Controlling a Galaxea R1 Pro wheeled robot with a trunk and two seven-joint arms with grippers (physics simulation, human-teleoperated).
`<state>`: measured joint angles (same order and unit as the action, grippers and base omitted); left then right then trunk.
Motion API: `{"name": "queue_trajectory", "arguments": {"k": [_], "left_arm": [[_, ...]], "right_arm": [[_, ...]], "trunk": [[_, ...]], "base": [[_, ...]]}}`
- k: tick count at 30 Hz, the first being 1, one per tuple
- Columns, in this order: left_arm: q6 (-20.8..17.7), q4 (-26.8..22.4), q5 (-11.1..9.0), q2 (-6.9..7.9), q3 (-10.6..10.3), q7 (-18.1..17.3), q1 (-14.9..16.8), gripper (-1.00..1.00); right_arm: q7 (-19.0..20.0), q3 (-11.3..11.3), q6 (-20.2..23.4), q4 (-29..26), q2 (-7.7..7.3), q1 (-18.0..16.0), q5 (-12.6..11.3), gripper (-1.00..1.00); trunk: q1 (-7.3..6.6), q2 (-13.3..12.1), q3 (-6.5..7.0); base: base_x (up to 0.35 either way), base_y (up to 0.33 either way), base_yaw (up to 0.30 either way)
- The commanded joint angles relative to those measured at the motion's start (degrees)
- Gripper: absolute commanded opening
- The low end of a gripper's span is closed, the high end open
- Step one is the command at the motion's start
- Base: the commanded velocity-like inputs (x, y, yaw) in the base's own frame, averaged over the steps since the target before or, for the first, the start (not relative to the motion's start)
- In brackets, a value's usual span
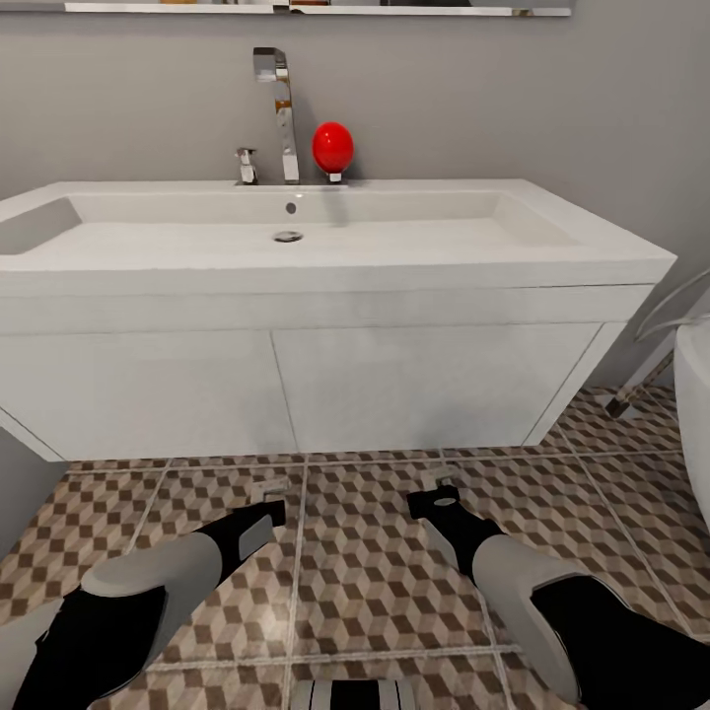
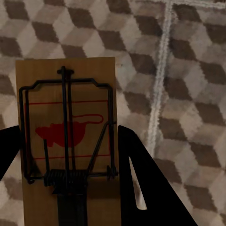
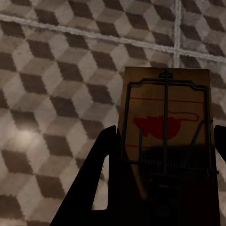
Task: Take the four mousetraps from the cabinet in the bathroom and place them on the bathroom floor. Make sure all four end up on the same floor surface, and ensure that at least two of them are either under or directly next to the same bathroom sink.
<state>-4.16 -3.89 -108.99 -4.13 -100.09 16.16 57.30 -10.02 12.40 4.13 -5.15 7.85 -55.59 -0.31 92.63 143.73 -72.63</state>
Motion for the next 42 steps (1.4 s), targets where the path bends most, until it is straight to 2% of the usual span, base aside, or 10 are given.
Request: {"name": "queue_trajectory", "arguments": {"k": [1,9,11,14,16,18,20,27,33,42], "left_arm": [[-0.02,0.01,0.18,0.06,0.06,0.01,0.00,-1.00],[0.05,0.07,0.24,0.05,-0.04,0.03,0.00,-1.00],[-0.30,0.05,0.36,-0.15,-0.14,0.13,0.00,-1.00],[-1.26,0.46,0.48,-0.34,-0.19,0.54,0.00,-1.00],[-5.53,0.63,0.30,-0.37,-0.15,0.60,0.00,-1.00],[-9.08,0.70,0.21,-0.36,-0.12,0.62,0.00,-1.00],[-10.09,0.72,0.19,-0.46,-0.11,0.63,0.00,-1.00],[-9.86,0.97,0.18,-0.60,-0.10,0.63,0.22,-1.00],[-9.72,1.05,0.50,-1.28,-0.20,0.92,3.26,-1.00],[-9.69,0.94,0.53,-1.30,-0.13,1.15,5.16,-1.00]], "right_arm": [[0.13,0.02,-0.58,-0.02,0.03,0.02,-0.04,-1.00],[-0.63,0.20,-1.98,0.17,0.20,0.20,-0.18,-1.00],[-3.94,0.23,0.64,0.31,0.62,0.21,-0.30,-1.00],[-9.25,0.22,8.71,0.11,1.79,0.06,-0.23,-1.00],[-10.06,0.19,10.32,0.10,2.00,-0.06,-0.28,-1.00],[-10.27,0.13,10.70,0.06,2.00,-0.11,-0.30,-1.00],[-10.29,0.13,10.79,0.04,2.01,-0.16,-0.23,-1.00],[-10.17,0.13,10.81,0.03,1.96,-2.91,-0.19,-1.00],[-10.04,0.01,10.81,0.04,1.82,-5.21,-0.29,-1.00],[-10.02,-0.10,10.81,0.45,1.98,-5.49,-0.29,-1.00]], "trunk": [[0.00,0.00,0.00],[0.00,0.00,0.00],[0.00,0.00,0.00],[0.00,0.00,0.00],[0.00,0.00,0.00],[0.00,0.00,0.00],[0.00,0.00,0.00],[0.00,0.00,0.00],[0.00,0.00,0.00],[0.00,0.00,0.00]], "base": [[0.157,0.000,0.000],[0.135,-0.015,0.000],[0.004,0.000,0.000],[0.001,0.000,0.000],[0.000,0.000,0.000],[0.000,0.000,0.000],[0.000,0.000,0.000],[0.000,0.000,0.000],[0.000,0.000,0.000],[0.000,0.000,0.000]]}}
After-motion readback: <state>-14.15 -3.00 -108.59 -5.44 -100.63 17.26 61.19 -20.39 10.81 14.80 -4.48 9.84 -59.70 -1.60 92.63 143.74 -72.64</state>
